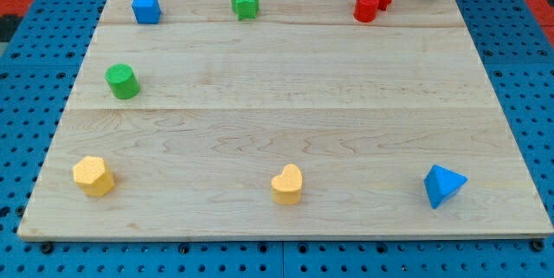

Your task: Slightly move down the red star along with the red circle

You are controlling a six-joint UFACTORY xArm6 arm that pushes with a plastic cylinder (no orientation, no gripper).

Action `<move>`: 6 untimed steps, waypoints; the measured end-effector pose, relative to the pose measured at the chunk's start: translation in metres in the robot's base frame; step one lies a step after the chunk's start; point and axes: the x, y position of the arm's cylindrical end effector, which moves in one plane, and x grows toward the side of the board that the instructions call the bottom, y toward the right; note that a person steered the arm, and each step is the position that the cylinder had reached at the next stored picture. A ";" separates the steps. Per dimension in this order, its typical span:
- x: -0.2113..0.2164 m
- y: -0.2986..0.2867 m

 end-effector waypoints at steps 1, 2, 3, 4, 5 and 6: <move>-0.002 -0.006; -0.002 -0.011; -0.002 -0.016; -0.001 -0.039; -0.001 -0.088; 0.002 -0.117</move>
